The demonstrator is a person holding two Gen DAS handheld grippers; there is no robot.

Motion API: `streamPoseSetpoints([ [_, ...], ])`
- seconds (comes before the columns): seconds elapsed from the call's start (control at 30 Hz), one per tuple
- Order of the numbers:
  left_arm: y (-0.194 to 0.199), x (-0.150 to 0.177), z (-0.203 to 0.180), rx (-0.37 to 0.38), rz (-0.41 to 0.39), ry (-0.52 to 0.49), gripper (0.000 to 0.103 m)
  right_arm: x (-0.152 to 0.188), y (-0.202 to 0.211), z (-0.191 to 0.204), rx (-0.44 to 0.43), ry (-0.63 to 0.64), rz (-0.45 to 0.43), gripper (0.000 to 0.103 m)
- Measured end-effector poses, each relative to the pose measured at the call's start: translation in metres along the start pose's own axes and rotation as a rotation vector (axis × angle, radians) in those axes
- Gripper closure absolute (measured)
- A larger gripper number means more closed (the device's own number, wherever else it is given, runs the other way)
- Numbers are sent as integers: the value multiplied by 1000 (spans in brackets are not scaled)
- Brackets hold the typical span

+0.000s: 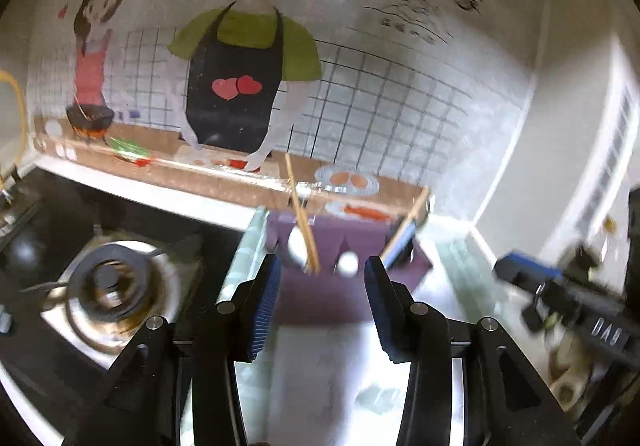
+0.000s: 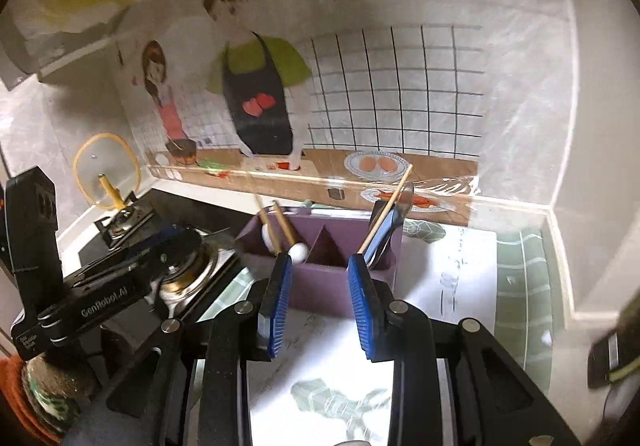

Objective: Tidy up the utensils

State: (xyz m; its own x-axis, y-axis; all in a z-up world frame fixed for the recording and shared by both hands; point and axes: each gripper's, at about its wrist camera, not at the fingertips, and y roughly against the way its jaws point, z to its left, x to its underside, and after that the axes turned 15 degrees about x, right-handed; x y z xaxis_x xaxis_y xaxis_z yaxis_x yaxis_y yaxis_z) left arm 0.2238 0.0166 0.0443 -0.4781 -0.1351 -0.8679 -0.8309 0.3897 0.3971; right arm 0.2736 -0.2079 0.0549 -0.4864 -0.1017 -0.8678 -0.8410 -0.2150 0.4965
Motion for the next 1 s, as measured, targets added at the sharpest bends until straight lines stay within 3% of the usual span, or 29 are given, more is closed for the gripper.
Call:
streamPoseSetpoints([
  [0.17, 46, 34, -21, -26, 45, -58, 58, 40, 45, 4, -56, -51, -6, 75],
  [0.37, 83, 59, -42, -134, 37, -71, 58, 81, 71, 25, -26, -22, 5, 75],
  [0.6, 104, 71, -60, -124, 49, -76, 58, 103, 90, 37, 22, 9, 5, 75],
  [1.0, 101, 77, -66, -112, 85, -69, 58, 113, 96, 41, 43, 6, 5, 75],
])
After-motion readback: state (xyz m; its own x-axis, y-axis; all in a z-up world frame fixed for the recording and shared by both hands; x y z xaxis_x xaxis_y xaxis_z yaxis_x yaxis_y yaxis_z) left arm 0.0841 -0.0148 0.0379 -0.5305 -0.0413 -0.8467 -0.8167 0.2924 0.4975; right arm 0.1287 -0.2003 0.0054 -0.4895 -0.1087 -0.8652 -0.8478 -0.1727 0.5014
